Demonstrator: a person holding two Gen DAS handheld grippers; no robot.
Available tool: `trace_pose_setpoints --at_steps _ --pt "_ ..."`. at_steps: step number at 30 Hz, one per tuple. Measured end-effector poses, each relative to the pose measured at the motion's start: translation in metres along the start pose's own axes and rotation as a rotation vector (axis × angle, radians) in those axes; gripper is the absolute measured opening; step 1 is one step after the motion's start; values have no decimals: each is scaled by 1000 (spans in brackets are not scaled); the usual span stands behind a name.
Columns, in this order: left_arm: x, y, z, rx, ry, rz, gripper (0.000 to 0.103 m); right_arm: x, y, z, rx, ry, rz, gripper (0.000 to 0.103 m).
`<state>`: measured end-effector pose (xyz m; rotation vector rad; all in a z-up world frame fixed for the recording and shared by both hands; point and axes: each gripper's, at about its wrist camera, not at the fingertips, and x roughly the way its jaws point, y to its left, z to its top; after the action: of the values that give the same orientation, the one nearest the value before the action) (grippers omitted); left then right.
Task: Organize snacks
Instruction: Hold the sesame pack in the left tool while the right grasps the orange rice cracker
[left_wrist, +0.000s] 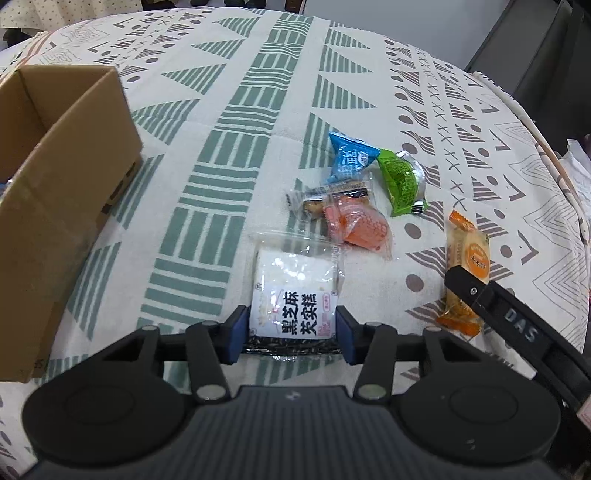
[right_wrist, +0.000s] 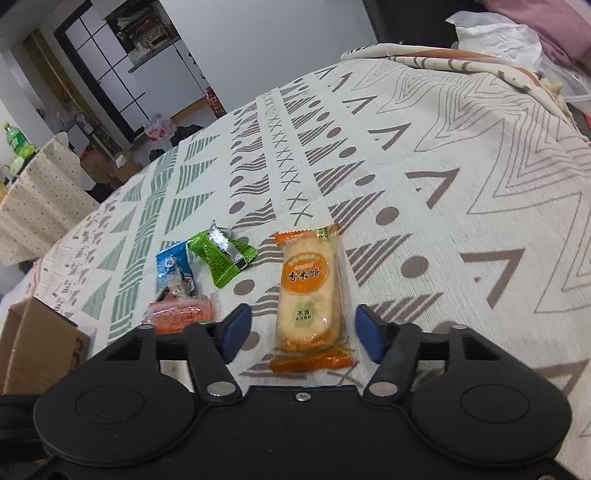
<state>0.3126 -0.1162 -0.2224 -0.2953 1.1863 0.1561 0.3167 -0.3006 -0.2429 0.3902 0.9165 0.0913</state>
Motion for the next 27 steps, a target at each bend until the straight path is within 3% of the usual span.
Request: trace_pose_setpoints --at_steps 4,15,27 --pt "-9 10 -1 -9 4 10 48 0 2 -3 -24 32 -8 35" --pt "-48 30 -1 -18 -36 -14 47 -32 -3 -21 56 92 18 34" --pt "-95 52 -12 -33 -86 -56 47 -84 -7 -46 217 33 98 34"
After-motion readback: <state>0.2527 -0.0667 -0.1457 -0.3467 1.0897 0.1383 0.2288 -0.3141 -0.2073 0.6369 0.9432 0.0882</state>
